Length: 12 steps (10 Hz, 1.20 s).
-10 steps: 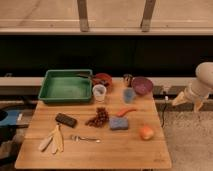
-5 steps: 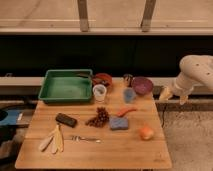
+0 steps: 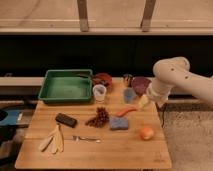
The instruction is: Place fork in purple bowl
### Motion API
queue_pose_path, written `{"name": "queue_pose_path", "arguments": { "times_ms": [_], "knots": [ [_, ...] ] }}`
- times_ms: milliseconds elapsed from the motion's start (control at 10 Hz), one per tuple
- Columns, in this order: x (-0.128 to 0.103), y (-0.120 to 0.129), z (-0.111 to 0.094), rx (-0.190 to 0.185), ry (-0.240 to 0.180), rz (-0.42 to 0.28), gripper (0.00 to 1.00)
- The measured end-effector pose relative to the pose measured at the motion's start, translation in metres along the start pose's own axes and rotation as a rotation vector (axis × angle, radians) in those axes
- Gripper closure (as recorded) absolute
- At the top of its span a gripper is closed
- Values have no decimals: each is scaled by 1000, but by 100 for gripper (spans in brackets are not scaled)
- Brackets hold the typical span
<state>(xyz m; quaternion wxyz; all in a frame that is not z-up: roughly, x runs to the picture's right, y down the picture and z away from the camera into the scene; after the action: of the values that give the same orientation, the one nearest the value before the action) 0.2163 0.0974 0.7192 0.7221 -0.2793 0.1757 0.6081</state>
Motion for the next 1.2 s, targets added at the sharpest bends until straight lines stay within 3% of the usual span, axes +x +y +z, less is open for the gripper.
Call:
{"name": "queue_pose_path", "arguments": {
  "times_ms": [200, 400, 1000, 1200],
  "knots": [
    [25, 60, 3, -24, 17, -146, 30],
    [41, 90, 4, -33, 20, -227, 30],
    [43, 94, 1, -30, 3, -253, 30],
    [35, 118, 3, -33, -6, -318, 30]
  ]
}}
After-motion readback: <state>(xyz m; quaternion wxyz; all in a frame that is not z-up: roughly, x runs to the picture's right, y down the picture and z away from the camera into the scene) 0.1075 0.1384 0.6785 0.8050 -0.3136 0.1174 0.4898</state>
